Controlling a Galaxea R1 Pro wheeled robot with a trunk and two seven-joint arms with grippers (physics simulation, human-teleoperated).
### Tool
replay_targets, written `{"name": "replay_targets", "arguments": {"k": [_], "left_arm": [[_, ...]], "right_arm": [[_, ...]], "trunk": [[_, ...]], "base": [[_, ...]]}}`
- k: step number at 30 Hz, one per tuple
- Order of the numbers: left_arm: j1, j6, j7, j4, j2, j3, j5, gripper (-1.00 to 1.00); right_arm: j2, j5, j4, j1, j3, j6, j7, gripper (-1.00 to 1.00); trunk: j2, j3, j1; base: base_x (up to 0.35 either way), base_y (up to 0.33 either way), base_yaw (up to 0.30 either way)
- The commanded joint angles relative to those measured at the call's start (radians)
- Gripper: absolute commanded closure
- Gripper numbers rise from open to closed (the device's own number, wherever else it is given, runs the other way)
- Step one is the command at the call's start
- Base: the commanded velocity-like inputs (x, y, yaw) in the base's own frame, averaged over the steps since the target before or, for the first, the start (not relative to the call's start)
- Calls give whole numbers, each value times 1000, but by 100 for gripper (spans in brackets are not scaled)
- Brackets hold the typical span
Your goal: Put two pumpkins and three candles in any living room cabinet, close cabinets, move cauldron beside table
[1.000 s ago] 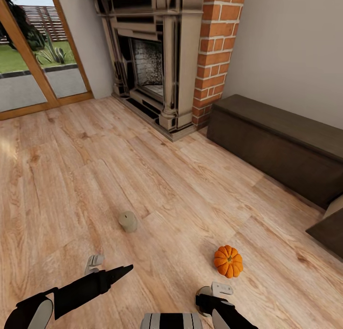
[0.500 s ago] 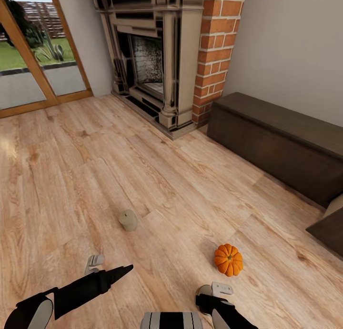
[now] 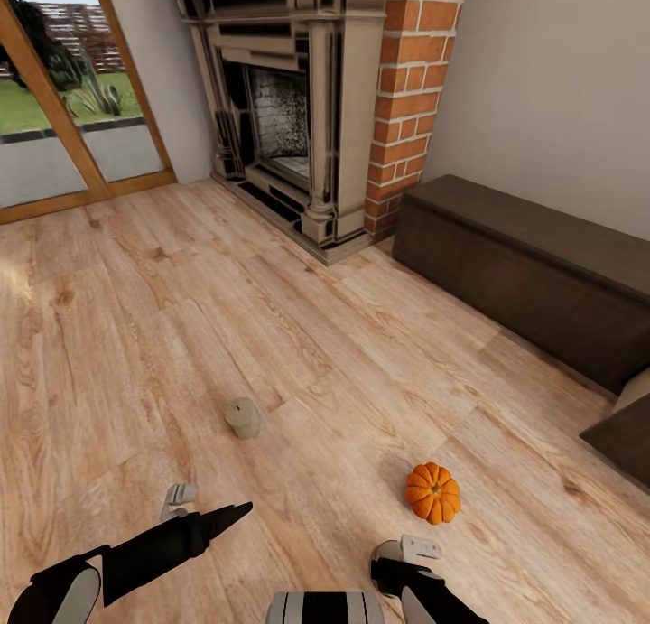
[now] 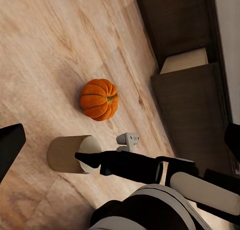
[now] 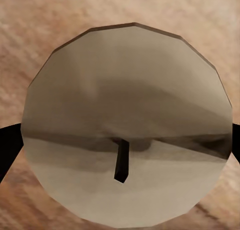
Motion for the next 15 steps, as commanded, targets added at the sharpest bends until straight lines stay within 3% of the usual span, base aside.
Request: {"name": "replay_targets", "arguments": {"k": [1,15], "left_arm": [[0,5,-2,0,0,1,2,-100],[0,5,-2,0,0,1,2,-100]], "right_arm": [[-1,-9,-2,0,8,5,-8,100],[-2,-10,-2,0,8,5,-5,100]], "trunk": [[0,-1,0],[0,-1,0]], "base": [[0,0,0],[0,0,0]]}}
